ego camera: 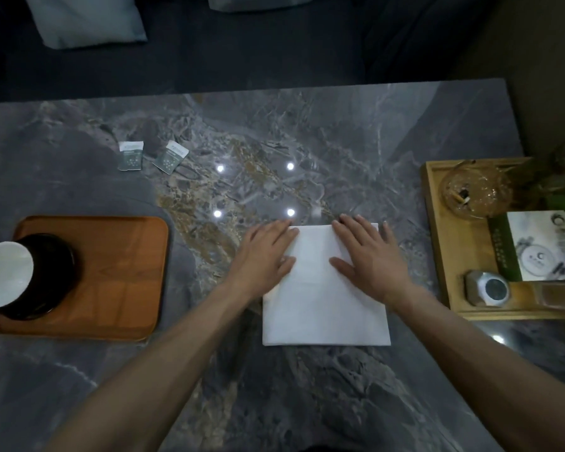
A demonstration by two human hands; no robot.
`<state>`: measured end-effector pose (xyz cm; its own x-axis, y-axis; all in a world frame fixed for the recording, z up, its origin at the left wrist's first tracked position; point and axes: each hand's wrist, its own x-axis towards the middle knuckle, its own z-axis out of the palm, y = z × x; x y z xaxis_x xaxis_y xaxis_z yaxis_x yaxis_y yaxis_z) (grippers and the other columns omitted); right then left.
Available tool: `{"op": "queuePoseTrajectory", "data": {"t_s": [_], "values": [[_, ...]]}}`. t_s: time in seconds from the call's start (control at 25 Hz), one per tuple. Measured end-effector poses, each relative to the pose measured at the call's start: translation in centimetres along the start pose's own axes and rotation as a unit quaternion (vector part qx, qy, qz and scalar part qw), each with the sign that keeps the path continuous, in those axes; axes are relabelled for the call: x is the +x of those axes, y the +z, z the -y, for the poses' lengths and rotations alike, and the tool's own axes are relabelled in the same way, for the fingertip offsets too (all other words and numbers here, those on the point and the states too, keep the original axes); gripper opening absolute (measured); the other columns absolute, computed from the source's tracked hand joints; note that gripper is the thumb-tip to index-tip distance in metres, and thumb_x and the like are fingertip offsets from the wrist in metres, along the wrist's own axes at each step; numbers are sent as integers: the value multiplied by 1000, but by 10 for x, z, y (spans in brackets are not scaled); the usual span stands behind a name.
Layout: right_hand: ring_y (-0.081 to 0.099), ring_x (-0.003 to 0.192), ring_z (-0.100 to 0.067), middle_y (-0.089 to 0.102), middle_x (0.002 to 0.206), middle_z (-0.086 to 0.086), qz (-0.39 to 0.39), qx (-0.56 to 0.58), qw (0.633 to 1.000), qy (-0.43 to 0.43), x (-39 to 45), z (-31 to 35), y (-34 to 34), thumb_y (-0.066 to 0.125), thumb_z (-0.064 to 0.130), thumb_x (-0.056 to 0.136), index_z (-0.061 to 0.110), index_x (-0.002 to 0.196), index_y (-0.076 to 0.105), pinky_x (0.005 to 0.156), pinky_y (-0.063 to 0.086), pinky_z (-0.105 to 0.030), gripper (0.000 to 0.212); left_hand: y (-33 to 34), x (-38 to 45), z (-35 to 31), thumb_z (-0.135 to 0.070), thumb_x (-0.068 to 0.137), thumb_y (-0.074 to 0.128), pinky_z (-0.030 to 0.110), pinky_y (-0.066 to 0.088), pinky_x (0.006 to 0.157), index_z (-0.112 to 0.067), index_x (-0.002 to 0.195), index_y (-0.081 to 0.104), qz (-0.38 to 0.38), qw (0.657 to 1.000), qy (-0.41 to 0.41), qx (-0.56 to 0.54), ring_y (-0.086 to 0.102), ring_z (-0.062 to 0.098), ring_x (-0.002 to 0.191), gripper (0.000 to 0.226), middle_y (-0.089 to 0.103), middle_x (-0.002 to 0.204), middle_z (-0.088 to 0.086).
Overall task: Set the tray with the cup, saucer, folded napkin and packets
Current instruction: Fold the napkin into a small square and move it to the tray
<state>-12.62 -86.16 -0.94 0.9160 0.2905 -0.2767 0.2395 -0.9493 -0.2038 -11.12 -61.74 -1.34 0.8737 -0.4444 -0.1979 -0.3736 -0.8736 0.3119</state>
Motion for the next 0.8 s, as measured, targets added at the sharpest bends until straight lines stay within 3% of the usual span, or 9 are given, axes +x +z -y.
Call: {"op": "queuePoseTrajectory", "data": {"t_s": [0.16,0.36,0.52,0.68,0.8], "values": [[40,132,-26,39,150,1,20,-18,1000,-15,12,-10,-24,60,50,86,29,146,33,102,38,-48,69,-23,8,7,-38,84,64,44,30,101,-23,138,47,16,999,-22,37,46,24,127,58,51,139,1],[46,115,-25,53,127,2,53,-44,998,10,37,-6,-37,75,57,70,38,132,41,90,39,-44,74,-43,37,2,-35,77,75,38,44,82,-24,123,57,85,994,-40,48,51,29,112,50,58,119,7],[49,104,-22,63,112,5,94,-47,994,24,43,-8,-41,73,60,70,37,115,46,84,36,-43,58,-50,40,6,-39,76,74,32,34,70,-23,109,59,113,991,-55,42,54,26,106,40,63,111,4],[59,103,-27,63,117,-3,88,-6,996,27,31,-8,-47,56,37,91,26,118,52,80,42,-39,29,-52,24,10,-30,85,62,33,35,68,-16,102,59,99,993,-55,45,54,29,103,23,61,109,9],[60,99,-27,64,116,-5,62,14,998,13,15,-7,-61,48,23,93,24,117,54,70,42,-33,24,-56,2,9,-25,87,59,31,27,65,-14,100,58,43,998,-38,12,54,29,102,17,59,106,10]]}}
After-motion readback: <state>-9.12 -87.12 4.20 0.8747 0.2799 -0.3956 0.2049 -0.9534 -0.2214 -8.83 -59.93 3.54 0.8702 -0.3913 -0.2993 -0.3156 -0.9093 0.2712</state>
